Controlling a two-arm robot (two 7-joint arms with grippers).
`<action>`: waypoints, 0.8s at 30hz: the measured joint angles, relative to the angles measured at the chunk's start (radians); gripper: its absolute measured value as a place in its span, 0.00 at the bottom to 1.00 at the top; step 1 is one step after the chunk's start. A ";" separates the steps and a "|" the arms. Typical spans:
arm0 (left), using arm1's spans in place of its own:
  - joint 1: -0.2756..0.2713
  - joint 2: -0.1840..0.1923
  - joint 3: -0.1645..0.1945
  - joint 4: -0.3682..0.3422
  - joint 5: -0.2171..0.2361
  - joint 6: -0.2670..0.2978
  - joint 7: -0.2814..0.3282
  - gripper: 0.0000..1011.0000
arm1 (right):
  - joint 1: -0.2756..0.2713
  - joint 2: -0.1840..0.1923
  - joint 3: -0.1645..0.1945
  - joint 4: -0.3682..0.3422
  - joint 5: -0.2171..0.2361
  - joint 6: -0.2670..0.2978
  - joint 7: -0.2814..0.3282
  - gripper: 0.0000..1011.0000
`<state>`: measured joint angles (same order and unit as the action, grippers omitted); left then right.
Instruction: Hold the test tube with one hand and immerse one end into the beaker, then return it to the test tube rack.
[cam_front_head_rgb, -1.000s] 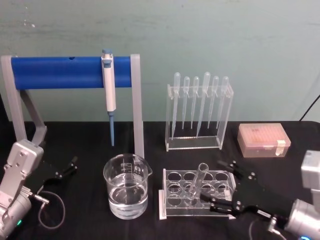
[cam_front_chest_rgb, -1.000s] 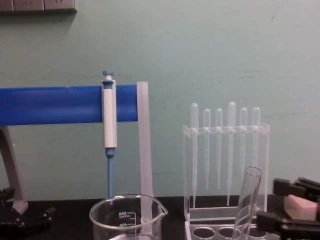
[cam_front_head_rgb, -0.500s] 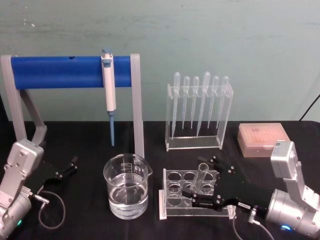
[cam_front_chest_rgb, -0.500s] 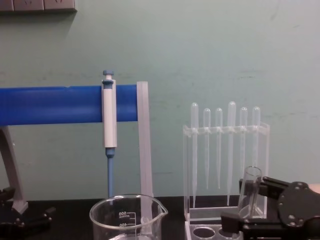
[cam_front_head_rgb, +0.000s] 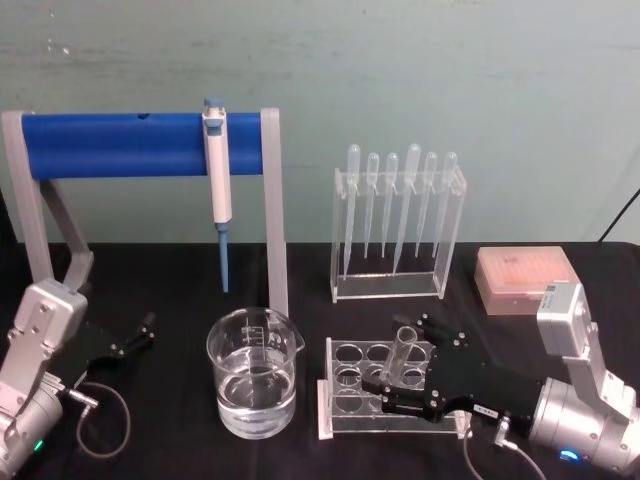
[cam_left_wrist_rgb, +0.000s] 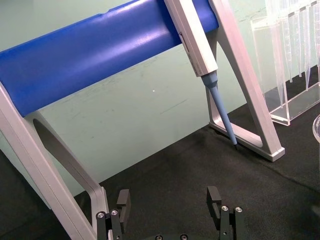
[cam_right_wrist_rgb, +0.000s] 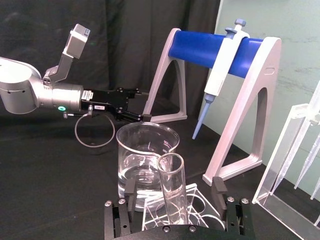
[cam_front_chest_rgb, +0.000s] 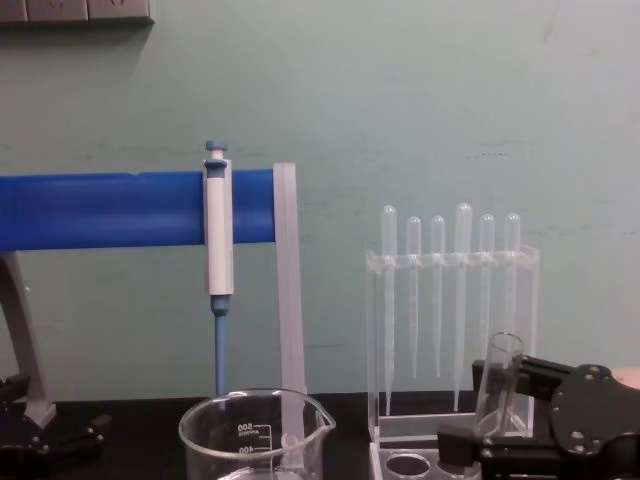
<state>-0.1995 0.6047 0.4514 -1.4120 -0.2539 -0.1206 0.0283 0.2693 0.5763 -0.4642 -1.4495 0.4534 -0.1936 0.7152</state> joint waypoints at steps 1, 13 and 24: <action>0.000 0.000 0.000 0.000 0.000 0.000 0.000 0.99 | 0.000 0.000 0.000 0.000 0.000 0.000 0.000 0.94; 0.000 0.000 0.000 0.000 0.000 0.000 0.000 0.99 | -0.002 0.001 0.002 -0.002 0.001 -0.001 -0.002 0.60; 0.000 0.000 0.000 0.000 0.000 0.000 0.000 0.99 | -0.003 0.002 0.002 -0.003 0.002 -0.002 -0.002 0.26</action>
<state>-0.1995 0.6047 0.4514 -1.4120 -0.2539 -0.1205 0.0283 0.2668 0.5784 -0.4618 -1.4523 0.4550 -0.1959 0.7131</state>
